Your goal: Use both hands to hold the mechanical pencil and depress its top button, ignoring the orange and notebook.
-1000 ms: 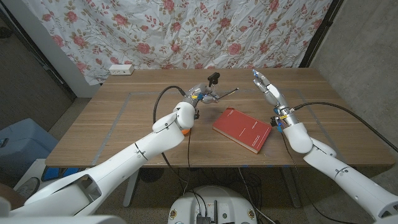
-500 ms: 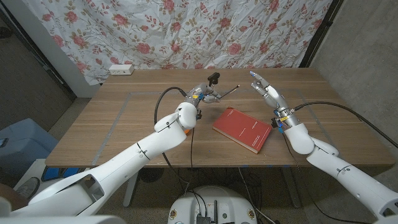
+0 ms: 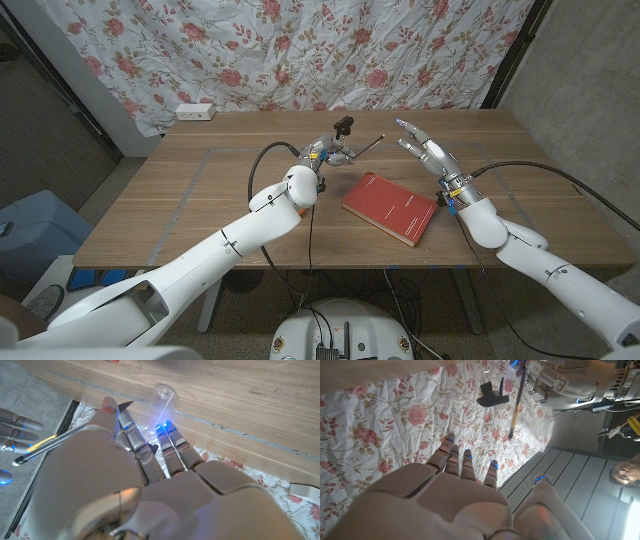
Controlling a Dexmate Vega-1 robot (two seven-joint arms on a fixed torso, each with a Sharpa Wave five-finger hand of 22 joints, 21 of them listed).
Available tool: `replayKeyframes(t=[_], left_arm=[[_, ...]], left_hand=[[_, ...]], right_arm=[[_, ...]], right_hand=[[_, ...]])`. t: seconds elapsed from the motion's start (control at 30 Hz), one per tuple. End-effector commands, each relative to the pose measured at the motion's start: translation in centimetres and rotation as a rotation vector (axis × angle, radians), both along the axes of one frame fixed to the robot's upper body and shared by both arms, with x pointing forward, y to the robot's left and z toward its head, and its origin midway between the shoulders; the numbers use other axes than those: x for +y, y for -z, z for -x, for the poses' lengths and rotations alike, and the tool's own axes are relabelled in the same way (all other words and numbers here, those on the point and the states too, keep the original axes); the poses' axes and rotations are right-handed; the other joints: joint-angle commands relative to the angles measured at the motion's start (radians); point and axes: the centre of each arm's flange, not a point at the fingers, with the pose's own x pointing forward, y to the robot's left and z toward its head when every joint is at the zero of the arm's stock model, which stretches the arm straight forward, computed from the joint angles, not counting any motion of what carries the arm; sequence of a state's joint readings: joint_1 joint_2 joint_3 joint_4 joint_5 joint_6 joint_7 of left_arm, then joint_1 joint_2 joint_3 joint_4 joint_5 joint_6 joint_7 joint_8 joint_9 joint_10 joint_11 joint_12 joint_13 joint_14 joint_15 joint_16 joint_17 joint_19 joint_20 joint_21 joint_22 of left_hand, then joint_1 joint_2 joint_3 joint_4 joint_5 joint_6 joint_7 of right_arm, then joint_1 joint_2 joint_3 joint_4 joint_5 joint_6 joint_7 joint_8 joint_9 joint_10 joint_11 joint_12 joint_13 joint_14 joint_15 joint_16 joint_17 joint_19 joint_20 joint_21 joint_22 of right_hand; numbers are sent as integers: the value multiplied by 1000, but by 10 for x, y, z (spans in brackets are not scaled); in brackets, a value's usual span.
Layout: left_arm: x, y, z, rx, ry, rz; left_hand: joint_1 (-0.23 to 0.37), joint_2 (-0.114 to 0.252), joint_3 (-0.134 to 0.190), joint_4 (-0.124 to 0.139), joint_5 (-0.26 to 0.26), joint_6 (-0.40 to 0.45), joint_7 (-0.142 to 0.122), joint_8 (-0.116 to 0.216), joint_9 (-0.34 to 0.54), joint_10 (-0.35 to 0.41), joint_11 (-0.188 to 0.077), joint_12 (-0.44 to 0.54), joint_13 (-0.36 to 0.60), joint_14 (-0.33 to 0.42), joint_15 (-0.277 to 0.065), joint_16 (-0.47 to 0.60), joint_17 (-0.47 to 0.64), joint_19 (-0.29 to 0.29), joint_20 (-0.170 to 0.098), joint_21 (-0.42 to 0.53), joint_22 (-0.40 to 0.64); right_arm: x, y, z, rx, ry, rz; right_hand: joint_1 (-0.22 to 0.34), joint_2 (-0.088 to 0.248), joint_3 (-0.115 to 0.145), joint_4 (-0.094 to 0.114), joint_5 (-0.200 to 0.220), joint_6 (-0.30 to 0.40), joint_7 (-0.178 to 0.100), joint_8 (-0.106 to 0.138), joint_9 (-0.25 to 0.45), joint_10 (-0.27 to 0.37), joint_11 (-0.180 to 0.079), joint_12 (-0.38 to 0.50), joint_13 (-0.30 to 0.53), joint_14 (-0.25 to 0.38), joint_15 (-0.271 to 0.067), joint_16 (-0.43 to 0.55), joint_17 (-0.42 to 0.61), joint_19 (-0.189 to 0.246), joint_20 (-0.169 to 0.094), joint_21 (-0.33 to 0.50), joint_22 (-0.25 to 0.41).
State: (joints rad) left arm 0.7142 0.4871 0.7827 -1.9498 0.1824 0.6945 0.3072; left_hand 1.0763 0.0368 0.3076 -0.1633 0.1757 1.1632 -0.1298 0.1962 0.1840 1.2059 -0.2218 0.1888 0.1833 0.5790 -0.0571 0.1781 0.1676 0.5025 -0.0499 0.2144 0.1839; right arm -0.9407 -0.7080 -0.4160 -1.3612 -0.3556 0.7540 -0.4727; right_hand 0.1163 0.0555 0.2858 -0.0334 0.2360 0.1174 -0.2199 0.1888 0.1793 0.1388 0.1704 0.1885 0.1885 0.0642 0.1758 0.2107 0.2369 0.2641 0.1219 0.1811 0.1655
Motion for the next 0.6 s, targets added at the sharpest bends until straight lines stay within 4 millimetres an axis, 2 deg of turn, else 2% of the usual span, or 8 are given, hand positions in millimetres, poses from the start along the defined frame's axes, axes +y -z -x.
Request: replayKeyframes(t=[0.03,0.6], left_arm=[[-1,2,1,8,4,19],[0,3,1,8,14,23]], left_hand=[[-1,11,-5,3,6,6,0,6,5,7,-2,4,4,7,-158,0,1,4,-104,6,3],[-3,14,-9,3,7,6,2,6,5,7,-2,3,4,6,-158,0,1,2,-104,6,3]], right_arm=[[5,0,3,-14,14,54],[14,2,7,-50,36,89]], right_hand=[[7,1,1,-9,2,6,-1,6,3,-3,15,-2,2,0,8,-3,3,1,10,-1,1],[7,4,2,-15,0,13,-1,8,4,-17,17,-3,2,-7,12,-3,4,-8,13,-1,2]])
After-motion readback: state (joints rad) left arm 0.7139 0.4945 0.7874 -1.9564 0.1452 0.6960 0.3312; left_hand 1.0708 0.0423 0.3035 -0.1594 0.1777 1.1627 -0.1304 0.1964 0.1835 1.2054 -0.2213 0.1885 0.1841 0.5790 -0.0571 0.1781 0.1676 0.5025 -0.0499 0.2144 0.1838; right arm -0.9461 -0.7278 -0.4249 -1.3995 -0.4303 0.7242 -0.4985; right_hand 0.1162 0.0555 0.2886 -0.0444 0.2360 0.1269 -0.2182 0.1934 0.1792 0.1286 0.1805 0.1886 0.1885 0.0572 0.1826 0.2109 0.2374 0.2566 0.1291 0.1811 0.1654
